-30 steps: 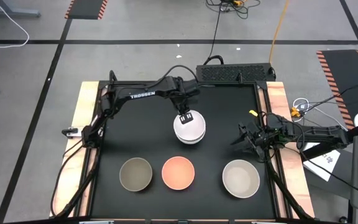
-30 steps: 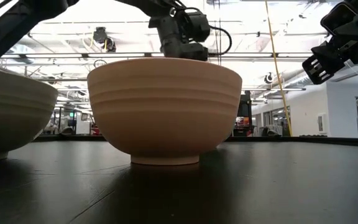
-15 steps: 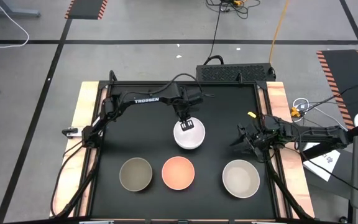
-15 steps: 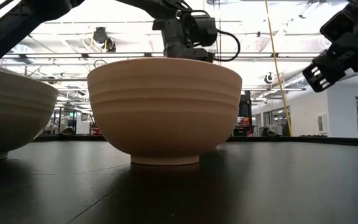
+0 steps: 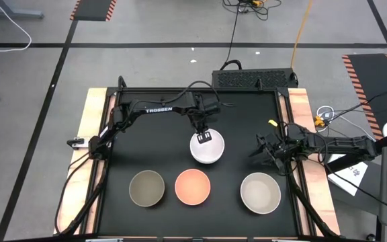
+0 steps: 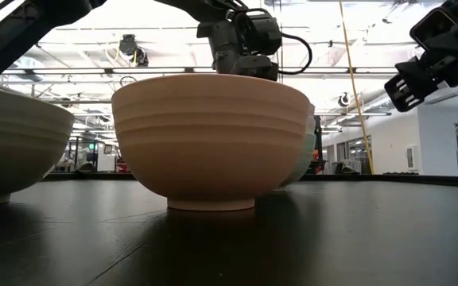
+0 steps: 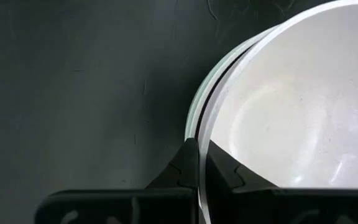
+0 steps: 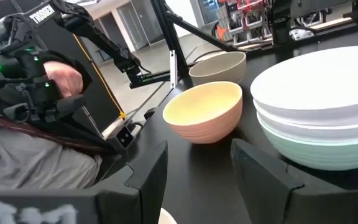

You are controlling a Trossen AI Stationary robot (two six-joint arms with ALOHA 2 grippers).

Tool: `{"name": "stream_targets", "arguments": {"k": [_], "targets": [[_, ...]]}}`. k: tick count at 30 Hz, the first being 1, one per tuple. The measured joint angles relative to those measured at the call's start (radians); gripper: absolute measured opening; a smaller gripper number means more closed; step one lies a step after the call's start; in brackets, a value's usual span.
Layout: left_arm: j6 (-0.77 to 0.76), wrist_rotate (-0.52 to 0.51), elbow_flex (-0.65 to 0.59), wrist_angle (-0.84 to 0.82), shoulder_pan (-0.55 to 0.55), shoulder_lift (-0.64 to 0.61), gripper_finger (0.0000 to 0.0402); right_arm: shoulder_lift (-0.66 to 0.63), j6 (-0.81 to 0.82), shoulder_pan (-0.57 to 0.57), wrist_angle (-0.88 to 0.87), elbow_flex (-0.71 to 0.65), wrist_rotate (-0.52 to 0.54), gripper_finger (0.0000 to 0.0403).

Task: Nest bowls inside each other
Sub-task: Stack the white bowl on the white bowl

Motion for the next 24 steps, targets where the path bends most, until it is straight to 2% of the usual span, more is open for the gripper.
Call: {"name": "stream_targets", "arguments": {"k": [24], "targets": [[0.008,0.007,0.0,-0.017,-0.01,0.0,0.0004,0.0,0.0,0.0,0.005,0.0,-0.002,0.0169]]}}
